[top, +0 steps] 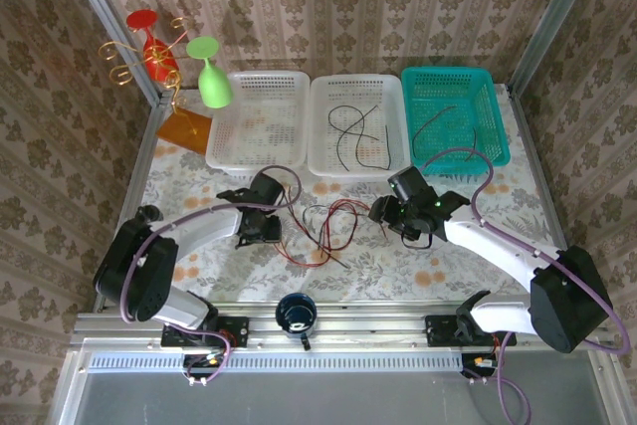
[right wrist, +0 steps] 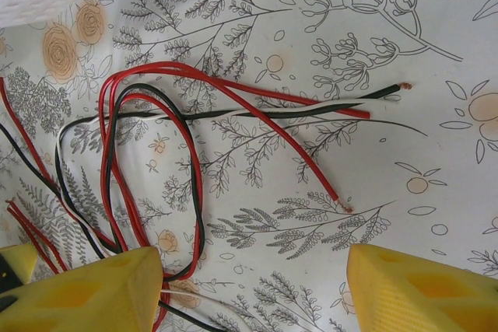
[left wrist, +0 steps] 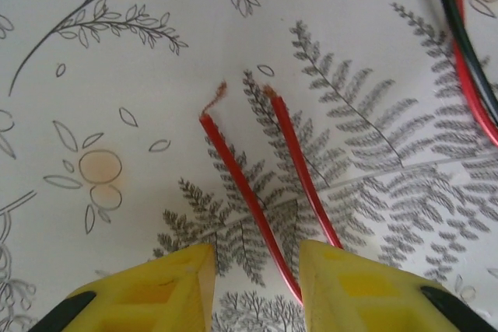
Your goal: Untangle the cables
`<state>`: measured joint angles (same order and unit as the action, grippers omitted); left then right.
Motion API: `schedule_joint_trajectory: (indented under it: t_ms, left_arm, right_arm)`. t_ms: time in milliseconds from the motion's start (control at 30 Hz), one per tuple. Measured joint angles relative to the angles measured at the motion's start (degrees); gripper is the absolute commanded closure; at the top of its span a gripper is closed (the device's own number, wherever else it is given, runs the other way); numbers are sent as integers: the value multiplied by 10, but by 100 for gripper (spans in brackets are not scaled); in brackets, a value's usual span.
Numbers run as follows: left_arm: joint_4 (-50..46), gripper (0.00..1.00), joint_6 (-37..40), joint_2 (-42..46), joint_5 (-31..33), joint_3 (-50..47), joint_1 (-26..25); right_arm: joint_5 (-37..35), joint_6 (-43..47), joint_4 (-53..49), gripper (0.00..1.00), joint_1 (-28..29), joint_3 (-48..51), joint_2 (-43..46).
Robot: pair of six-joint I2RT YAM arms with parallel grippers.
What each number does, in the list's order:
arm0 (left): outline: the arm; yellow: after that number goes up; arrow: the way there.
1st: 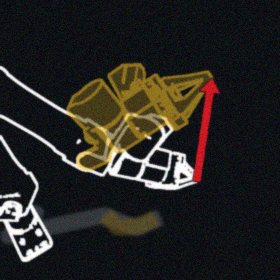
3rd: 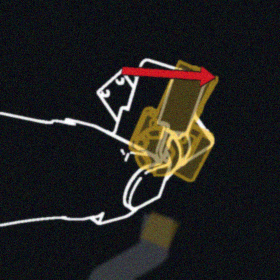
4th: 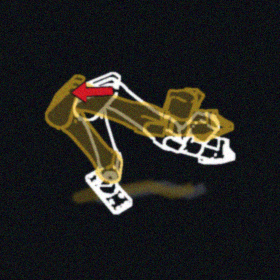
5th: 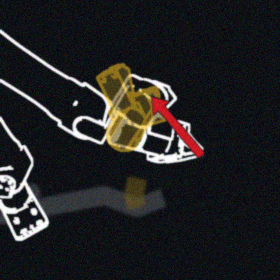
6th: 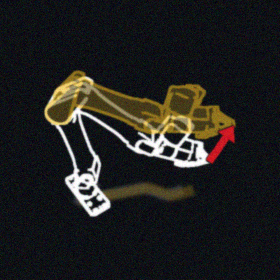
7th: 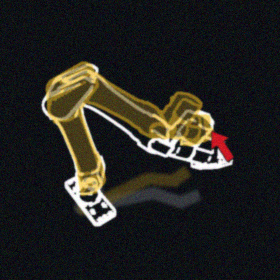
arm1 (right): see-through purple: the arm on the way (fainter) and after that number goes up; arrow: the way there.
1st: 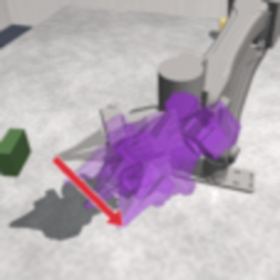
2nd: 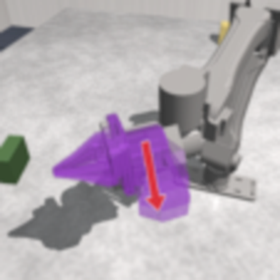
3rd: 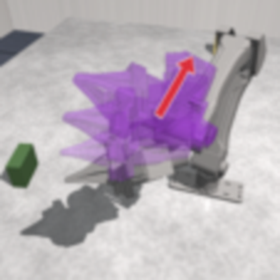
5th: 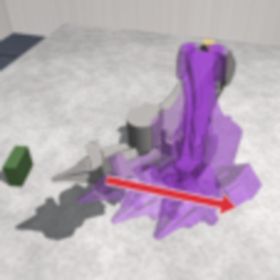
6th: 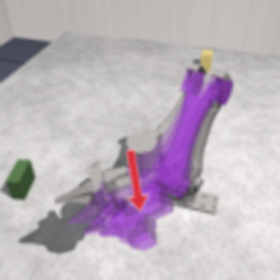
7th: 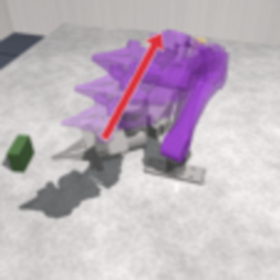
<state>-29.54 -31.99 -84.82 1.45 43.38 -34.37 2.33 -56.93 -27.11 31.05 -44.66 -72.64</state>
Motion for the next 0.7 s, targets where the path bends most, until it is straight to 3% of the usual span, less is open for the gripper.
schedule_joint_trajectory:
  t_ms: [267,600,700]
  left_arm:
    - [-15,79,-7,-34,13,21,-3]
    - [-40,100,-31,-61,46,52,-35]
    - [-24,100,-44,-44,46,37,-35]
  right_arm:
    - [-7,6,-3,34,0,0,16]
    - [-22,20,-16,34,0,-3,32]
    - [-26,28,-17,34,0,-3,42]
